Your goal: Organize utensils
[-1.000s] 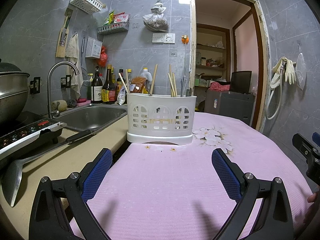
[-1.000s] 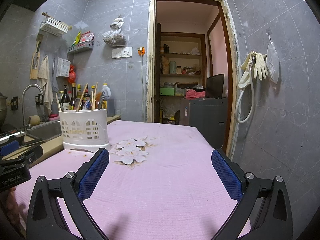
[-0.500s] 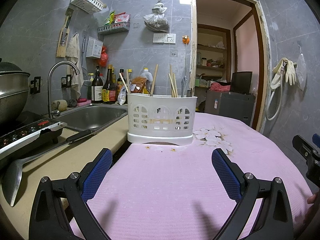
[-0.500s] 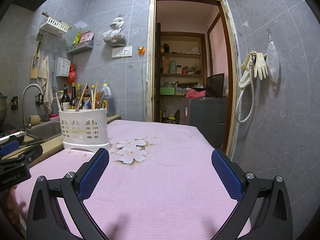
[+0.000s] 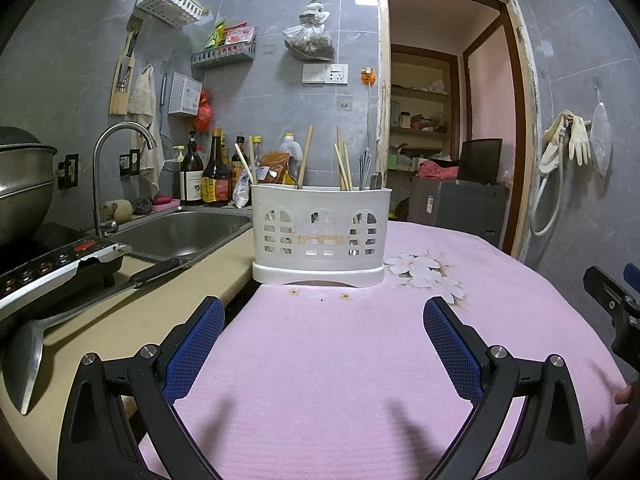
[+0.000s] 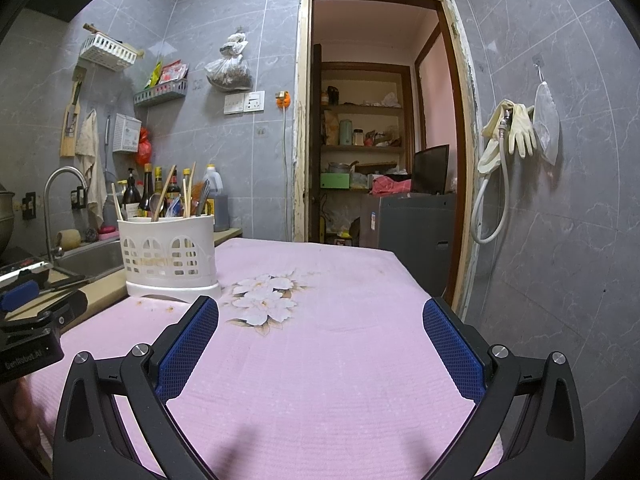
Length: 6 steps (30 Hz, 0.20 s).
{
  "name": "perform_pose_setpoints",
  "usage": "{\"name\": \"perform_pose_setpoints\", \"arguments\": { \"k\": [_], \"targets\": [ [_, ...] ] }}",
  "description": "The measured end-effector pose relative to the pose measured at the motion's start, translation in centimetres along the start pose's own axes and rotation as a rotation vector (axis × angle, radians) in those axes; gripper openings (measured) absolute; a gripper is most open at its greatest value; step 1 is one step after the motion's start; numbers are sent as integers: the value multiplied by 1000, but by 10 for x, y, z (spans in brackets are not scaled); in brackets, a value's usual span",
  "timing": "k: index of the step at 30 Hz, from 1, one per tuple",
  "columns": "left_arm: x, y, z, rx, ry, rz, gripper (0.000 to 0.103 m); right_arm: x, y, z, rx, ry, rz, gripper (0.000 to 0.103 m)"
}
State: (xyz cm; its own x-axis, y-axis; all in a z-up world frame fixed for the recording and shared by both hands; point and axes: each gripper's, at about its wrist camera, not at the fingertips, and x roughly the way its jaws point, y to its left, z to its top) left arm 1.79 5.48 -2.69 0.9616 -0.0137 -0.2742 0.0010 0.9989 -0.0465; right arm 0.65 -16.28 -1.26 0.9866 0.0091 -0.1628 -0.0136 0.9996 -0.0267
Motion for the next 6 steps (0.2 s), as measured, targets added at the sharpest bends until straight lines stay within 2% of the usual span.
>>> {"name": "perform_pose_setpoints", "arguments": {
  "k": [6],
  "targets": [
    [0,-1,-1,5,4,-2,98,-2,0,-2,0,2,1,103]
  ]
}}
